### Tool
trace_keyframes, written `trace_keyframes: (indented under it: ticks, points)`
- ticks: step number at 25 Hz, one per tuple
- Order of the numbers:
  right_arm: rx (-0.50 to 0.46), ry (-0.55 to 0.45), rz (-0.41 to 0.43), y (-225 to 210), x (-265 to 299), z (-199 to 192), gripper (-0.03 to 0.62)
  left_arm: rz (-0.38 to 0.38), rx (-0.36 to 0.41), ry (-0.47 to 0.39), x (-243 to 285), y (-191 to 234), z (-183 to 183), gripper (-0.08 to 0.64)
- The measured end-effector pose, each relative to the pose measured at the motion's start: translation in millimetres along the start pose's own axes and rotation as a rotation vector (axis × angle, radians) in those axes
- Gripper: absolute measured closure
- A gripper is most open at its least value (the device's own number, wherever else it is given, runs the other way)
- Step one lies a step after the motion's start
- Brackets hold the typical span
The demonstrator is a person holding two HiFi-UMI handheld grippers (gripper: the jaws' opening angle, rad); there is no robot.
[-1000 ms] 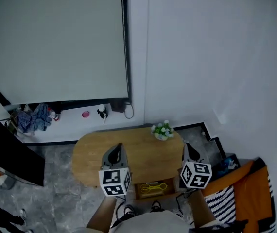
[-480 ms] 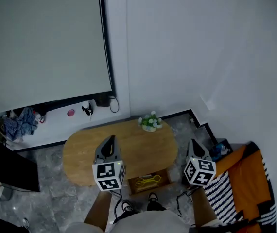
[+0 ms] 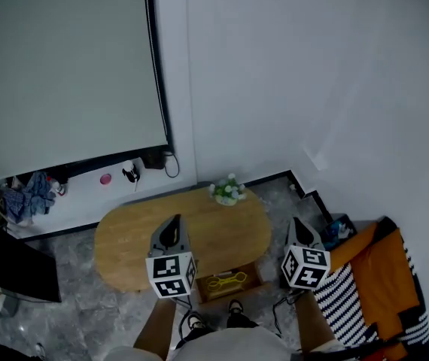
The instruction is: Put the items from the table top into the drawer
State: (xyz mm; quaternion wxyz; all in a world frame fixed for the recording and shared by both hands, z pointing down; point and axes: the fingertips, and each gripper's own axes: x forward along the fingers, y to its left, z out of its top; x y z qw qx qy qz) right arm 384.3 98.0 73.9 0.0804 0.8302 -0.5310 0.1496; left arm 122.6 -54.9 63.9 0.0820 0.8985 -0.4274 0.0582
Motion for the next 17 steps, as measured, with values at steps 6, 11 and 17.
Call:
trace_keyframes:
  ticks: [6,11,17]
  points:
    - [0.012,-0.012,0.007,1,-3,4,0.600,0.000,-0.011,0.002,-4,-1,1,0.557]
    - [0.008,-0.015,0.006,4,-9,6,0.600,0.002,-0.015,-0.007,-9,3,5,0.557]
    - [0.018,-0.011,0.002,-3,-12,4,0.600,-0.002,-0.014,-0.002,-9,-4,5,0.557]
